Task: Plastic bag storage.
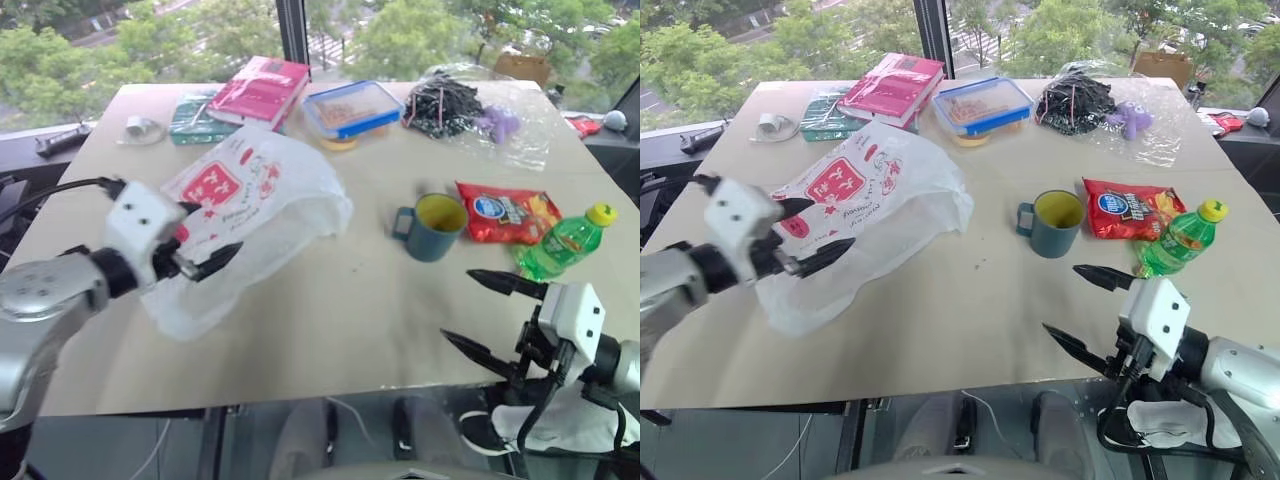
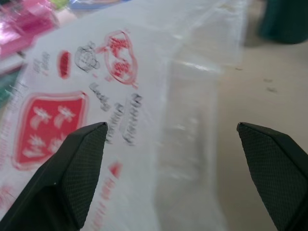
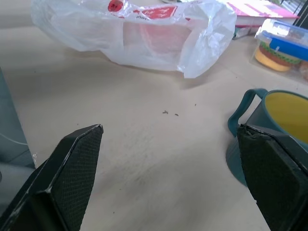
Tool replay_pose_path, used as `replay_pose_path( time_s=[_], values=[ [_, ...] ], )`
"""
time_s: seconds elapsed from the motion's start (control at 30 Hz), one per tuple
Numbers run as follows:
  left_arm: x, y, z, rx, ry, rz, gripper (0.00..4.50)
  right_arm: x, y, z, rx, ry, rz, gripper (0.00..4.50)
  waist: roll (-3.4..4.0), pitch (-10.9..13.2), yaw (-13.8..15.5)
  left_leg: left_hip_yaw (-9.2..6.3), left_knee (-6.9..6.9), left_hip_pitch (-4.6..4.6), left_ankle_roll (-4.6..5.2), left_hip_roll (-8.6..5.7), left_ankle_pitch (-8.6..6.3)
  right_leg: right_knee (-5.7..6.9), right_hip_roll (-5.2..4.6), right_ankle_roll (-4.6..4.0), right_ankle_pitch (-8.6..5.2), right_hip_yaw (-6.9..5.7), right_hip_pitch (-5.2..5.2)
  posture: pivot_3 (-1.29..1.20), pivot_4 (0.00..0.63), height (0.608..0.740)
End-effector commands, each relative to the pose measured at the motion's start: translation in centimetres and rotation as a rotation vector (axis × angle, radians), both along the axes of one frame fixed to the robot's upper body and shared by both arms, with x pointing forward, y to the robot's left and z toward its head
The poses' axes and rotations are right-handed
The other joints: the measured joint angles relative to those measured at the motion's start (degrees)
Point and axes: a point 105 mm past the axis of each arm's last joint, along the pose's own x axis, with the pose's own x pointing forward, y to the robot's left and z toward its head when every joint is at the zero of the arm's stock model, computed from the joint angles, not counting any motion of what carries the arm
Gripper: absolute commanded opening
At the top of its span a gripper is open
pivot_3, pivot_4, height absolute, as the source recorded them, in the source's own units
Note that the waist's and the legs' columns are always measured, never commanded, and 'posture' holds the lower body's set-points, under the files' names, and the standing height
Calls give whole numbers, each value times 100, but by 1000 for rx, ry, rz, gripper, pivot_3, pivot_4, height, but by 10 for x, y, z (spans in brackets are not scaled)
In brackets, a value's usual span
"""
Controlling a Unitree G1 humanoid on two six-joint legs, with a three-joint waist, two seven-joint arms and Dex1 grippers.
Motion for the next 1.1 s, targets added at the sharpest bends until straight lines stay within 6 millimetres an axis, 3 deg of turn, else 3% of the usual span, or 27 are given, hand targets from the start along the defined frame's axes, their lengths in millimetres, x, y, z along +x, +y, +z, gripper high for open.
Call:
replay_pose_path(
  time_s=[0.03, 0.1, 0.17, 0.37, 0.5, 0.6, 0.67, 0.87, 0.97, 1.1],
  values=[
    [27, -4, -11, 280, -87, 45, 4481, -6, 0, 8, -15, -68, -14, 4500, -14, 14, 37, 15, -1, 0, -5, 14, -3, -1, 10, 0, 0, 16, -6, 0, 150, 740],
    [43, -10, -23, 413, -123, 37, 4481, -8, 2, 8, -13, -73, -27, 4500, -7, 12, 115, 12, 0, 1, -8, -5, -1, 1, 13, 1, -1, 7, 1, 0, 150, 740],
    [58, -15, -30, 423, -139, 50, 4481, -9, 4, 7, -17, -79, -36, 4500, -10, 14, 135, 15, 1, 7, -8, -4, 0, 2, 15, 4, -2, 13, 1, 0, 150, 740],
    [93, -17, -46, 439, -155, 97, 1839, -6, 13, 8, -5, -101, -82, 4500, -32, 24, 107, 15, 3, -1, -7, 6, 0, 1, 22, 2, 1, 21, -3, 0, 150, 740],
    [109, -24, -31, 184, -139, 137, 55, 8, 15, 5, -25, -111, -150, 4500, -32, 25, 114, 11, 10, -6, -7, 12, 0, 6, 27, 1, 2, 20, -5, 0, 150, 740],
    [113, -33, -1, -178, -53, 108, 20, 29, 9, 9, -49, -131, -275, 4500, -38, 28, 108, 9, 23, -10, -7, 15, 0, 12, 26, 2, 2, 20, -4, 0, 150, 740],
    [114, -35, 20, -292, -26, 82, 20, 43, 3, 13, -71, -159, -350, 4500, -43, 34, 84, -2, 46, -20, -8, 18, 0, 19, 28, 3, 2, 7, -5, 0, 150, 740],
    [111, -50, 66, -326, -35, 39, 20, 75, -6, 28, -62, -152, -453, 4500, -41, 33, -3, -13, 57, -19, -9, 2, 1, 20, 30, 24, 16, 7, 6, 0, 150, 740],
    [109, -57, 76, -336, -47, 25, 20, 85, -10, 28, -56, -114, -486, 4500, -42, 33, -10, -15, 56, -21, -28, -2, 13, 19, 31, 24, 16, 7, 4, 0, 150, 740],
    [107, -64, 78, -331, -51, 28, 20, 94, -11, 12, -43, -11, -511, 4500, -41, 33, -4, -19, 54, -27, -28, -2, 12, 18, 35, 23, 16, 6, 1, 0, 150, 740]
  ],
)
